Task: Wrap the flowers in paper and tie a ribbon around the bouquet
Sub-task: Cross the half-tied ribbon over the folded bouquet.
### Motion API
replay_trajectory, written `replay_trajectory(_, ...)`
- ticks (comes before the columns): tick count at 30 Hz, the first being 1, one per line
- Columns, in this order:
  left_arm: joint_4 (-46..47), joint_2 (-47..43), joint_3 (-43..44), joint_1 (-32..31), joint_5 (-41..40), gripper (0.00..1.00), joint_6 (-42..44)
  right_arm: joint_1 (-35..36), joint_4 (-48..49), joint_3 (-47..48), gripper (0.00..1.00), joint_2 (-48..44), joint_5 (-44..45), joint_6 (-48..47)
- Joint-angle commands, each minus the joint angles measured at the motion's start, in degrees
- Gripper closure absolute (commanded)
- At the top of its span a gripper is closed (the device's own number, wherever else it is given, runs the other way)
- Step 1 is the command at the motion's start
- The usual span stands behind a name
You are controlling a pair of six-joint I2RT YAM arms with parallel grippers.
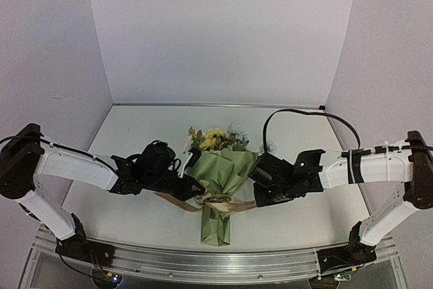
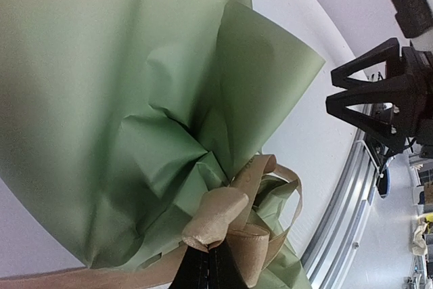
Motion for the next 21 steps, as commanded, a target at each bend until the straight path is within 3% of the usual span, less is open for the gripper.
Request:
replay_trajectory(1, 0.7, 0.1, 3.8, -0.1, -2.5, 1.00, -1.1, 0.8, 1.4, 2.1, 0.44, -4.5, -0.5, -5.0)
replay_trajectory(11, -1.4, 0.0, 5.3, 0.0, -6.4, 1.00, -2.3, 2.5, 16.7, 0.5, 0.38, 0.2, -18.3, -15.0)
replay_trajectory(21, -1.9, -0.2, 5.3, -0.1, -5.6, 1.00, -2.3, 3.2, 17.8, 5.2, 0.47, 7.8, -19.9, -15.1)
